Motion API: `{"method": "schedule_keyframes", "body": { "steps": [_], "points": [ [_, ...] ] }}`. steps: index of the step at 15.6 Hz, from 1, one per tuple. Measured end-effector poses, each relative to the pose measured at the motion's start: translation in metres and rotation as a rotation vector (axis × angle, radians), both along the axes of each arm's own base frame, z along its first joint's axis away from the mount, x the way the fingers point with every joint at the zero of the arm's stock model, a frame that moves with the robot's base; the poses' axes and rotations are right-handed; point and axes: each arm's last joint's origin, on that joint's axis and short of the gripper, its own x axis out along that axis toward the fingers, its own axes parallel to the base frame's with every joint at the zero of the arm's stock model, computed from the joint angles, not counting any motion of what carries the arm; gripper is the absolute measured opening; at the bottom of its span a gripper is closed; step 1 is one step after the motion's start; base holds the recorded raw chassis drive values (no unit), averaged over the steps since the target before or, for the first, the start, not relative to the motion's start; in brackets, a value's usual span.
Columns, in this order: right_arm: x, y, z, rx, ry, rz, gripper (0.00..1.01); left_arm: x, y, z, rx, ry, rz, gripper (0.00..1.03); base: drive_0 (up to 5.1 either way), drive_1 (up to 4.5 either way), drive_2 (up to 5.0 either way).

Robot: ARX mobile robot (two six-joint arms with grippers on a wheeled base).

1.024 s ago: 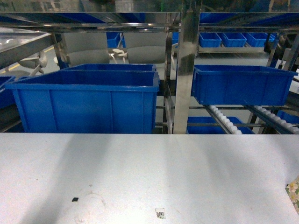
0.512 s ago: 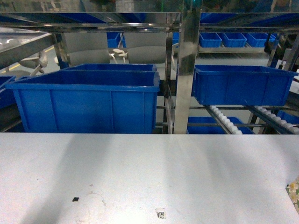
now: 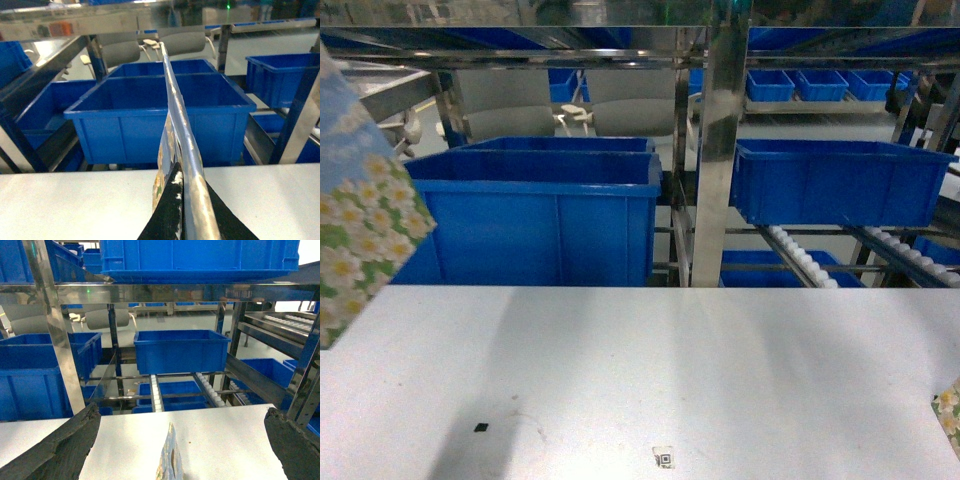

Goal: Move flower gift bag to table near conveyor

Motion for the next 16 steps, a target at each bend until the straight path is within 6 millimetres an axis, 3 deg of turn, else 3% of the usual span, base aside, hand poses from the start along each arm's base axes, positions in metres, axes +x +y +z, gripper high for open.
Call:
{"method": "schedule_keyframes", "body": {
  "steps": [5, 12, 16],
  "points": [
    [0.0, 0.0, 0.0, 0.0, 0.0, 0.0, 0.98, 0.038, -0.01, -0.031, 0.017, 0.065, 0.069, 0.02, 0.0, 0.0, 0.0],
    [0.0, 0.0, 0.0, 0.0, 0.0, 0.0, 0.98, 0.053, -0.031, -0.065, 0.063, 0.16, 0.058, 0.02, 0.0, 0.0, 0.0],
    [0.0, 0.0, 0.0, 0.0, 0.0, 0.0, 0.98, 0.059, -0.027, -0.074, 0.045, 0.166, 0.089, 0.02, 0.0, 0.0, 0.0]
  ]
}}
